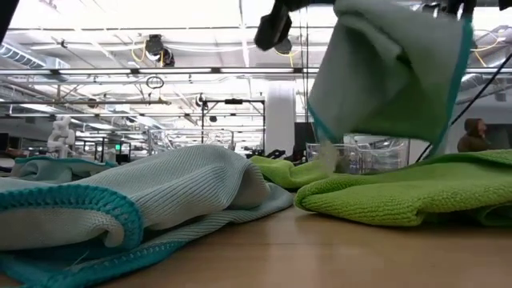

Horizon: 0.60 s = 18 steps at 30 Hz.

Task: Fold microfiber towels
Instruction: Put the right blue microfiber towel into the right transparent bin

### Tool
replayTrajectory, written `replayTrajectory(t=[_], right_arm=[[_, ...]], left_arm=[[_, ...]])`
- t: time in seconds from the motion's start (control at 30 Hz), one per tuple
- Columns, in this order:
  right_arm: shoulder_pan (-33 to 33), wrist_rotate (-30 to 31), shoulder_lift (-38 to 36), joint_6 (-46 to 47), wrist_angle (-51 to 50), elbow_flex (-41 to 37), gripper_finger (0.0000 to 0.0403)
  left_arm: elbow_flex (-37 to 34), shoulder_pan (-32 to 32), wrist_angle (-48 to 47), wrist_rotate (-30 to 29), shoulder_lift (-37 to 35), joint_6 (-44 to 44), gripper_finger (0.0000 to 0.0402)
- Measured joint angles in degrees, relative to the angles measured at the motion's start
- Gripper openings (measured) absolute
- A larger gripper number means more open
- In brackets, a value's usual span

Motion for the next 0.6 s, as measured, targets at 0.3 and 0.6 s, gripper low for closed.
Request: replayTrajectory(t=[0.3, 0.6], right_arm=[[-8.0, 2.0, 1.5, -0.8, -1.8, 0.7, 0.0192], [-11.8, 1.8, -2.3, -3.0, 0.0, 1.8, 0.0192]], left_arm=[[2.0, 3.3, -0.8, 1.7, -0.3, -3.6, 0.0010], [2.1, 7.0, 7.0, -0.8, -1.1, -10.4, 0.0010]])
